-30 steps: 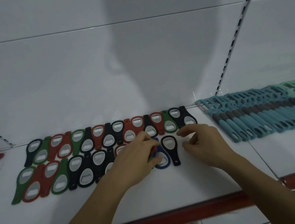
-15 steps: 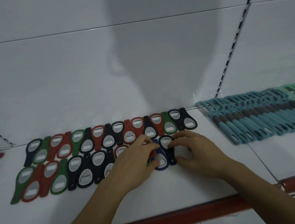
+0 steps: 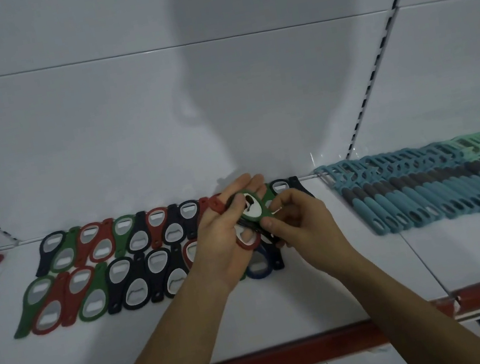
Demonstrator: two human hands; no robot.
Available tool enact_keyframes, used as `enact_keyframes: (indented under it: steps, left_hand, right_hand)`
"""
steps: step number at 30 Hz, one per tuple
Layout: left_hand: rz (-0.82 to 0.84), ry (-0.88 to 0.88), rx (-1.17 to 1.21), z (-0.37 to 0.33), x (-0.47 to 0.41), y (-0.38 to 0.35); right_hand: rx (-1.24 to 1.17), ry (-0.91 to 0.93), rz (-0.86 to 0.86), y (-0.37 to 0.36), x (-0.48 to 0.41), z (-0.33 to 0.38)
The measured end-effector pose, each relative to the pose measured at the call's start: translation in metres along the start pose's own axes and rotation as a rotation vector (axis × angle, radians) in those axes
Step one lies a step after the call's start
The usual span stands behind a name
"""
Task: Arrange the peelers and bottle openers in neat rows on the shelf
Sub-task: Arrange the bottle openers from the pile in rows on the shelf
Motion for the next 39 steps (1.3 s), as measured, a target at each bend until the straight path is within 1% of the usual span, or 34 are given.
enact_keyframes:
  steps: [2,4,6,8,10,11,12,14,15,16,17,20,23,24,25,28,29,33,39]
  left_hand:
    - [-0.04,0.0,-0.012,0.003,-0.001,0.003]
    - [-0.066,0.012,-0.019,0.004,-0.002,0.008]
    - [-0.087,0.019,-0.054,0.004,-0.002,0.014]
    - [-0.118,0.0,-0.145,0.003,-0.005,0.017]
    - [-0.134,-0.073,-0.306,-0.004,-0.009,0.019]
    - [-0.118,-0.141,-0.465,-0.01,-0.011,0.021]
    - [-0.074,-0.224,-0.718,-0.016,-0.012,0.021]
    - [0.083,-0.383,-1.387,-0.023,-0.015,0.019]
    - [0.188,-0.43,-1.665,-0.02,-0.016,0.018]
    - [0.28,-0.448,-1.844,-0.016,-0.016,0.019]
    - [0.336,-0.435,-1.92,-0.012,-0.015,0.021]
    - [0.375,-0.397,-1.903,-0.008,-0.011,0.025]
    - [0.384,-0.381,-1.871,-0.003,-0.01,0.027]
    - [0.391,-0.372,-1.87,0.0,-0.009,0.028]
    - [0.4,-0.362,-1.879,0.003,-0.009,0.029]
    - [0.409,-0.344,-1.922,0.01,-0.008,0.032]
    - [0.409,-0.345,-1.932,0.011,-0.008,0.032]
    - [0.403,-0.352,-1.942,0.016,-0.006,0.032]
    - [0.403,-0.331,-1.926,0.016,-0.005,0.033]
  right_hand:
    - [0.023,-0.023,-0.01,0.001,-0.002,-0.001]
    - [0.134,-0.01,-0.012,0.002,-0.002,-0.003]
    - [0.218,0.026,-0.058,0.007,-0.002,-0.004]
    - [0.222,0.064,-0.133,0.019,-0.003,-0.004]
    - [0.175,0.071,-0.151,0.034,-0.004,-0.006]
    - [0.166,0.07,-0.124,0.04,-0.003,-0.007]
    - [0.188,0.076,-0.084,0.046,-0.003,-0.009]
    - [0.328,0.104,-0.004,0.055,0.0,-0.012]
    - [0.408,0.123,0.026,0.058,0.002,-0.014]
    - [0.485,0.14,0.048,0.059,0.003,-0.016]
    - [0.561,0.151,0.064,0.059,0.004,-0.018]
    - [0.75,0.17,0.059,0.054,0.007,-0.024]
    - [0.738,0.169,-0.056,0.059,0.014,-0.028]
    - [0.717,0.164,-0.065,0.061,0.016,-0.028]
    - [0.71,0.15,-0.041,0.061,0.018,-0.027]
    - [0.793,0.105,0.145,0.053,0.024,-0.032]
    - [0.808,0.107,0.176,0.051,0.026,-0.033]
    - [0.824,0.161,0.174,0.049,0.028,-0.034]
    - [0.875,0.171,0.184,0.044,0.025,-0.034]
Point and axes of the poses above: each hand's wrist, its own x-axis away from the middle knuckle, its own y-axis out of the back of the hand, z = x × y, the point moved 5 cm from there along -x, towards the middle knuckle, and after that the axes turned 4 degrees about x, right-handed, at the moved point
